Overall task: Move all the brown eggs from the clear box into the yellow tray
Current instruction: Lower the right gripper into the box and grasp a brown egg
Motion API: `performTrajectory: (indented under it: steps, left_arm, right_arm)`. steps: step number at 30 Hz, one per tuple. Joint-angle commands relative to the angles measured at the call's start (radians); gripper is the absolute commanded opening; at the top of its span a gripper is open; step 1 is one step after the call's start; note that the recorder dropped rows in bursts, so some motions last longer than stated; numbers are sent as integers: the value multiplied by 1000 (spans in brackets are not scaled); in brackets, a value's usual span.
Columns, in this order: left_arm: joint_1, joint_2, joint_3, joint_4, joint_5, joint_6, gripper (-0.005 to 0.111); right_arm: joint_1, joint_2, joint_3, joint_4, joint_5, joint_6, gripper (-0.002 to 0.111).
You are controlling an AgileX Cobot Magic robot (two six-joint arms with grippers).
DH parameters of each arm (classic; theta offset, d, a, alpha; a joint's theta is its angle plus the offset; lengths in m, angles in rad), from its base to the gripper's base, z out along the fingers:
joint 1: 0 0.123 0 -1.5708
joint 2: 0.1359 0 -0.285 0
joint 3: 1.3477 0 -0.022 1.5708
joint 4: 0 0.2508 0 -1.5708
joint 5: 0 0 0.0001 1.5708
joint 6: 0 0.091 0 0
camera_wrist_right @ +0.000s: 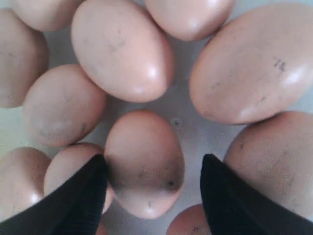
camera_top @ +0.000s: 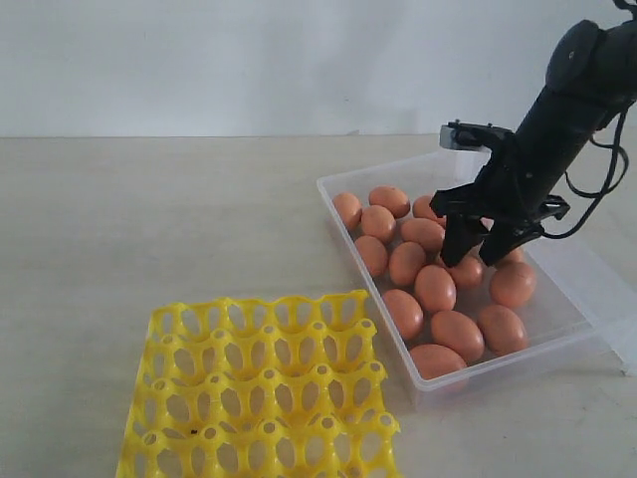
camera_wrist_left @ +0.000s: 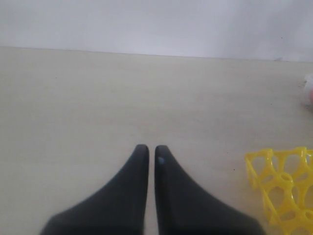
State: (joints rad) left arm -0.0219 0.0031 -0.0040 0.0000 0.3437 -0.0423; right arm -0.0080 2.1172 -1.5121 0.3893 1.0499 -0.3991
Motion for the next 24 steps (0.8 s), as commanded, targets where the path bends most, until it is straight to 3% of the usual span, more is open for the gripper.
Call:
performTrajectory:
  steps: [1, 9, 11, 15, 24]
  left_arm:
    - [0, -3, 4, 0, -7, 4, 4]
    - [0, -3, 4, 0, -7, 4, 4]
    - [0, -3, 4, 0, -7, 4, 4]
    - [0, -3, 4, 0, -7, 4, 4]
    - [0, -3, 4, 0, -7, 4, 4]
  right_arm:
    - [-4, 37, -5, -17, -11, 9, 52]
    - [-4, 90, -5, 28, -19, -7, 50]
    - [-4, 91, -5, 28, -19, -9, 39]
    - [-4, 91, -5, 28, 7, -31, 1]
    - [-6, 29, -5, 102, 25, -49, 0]
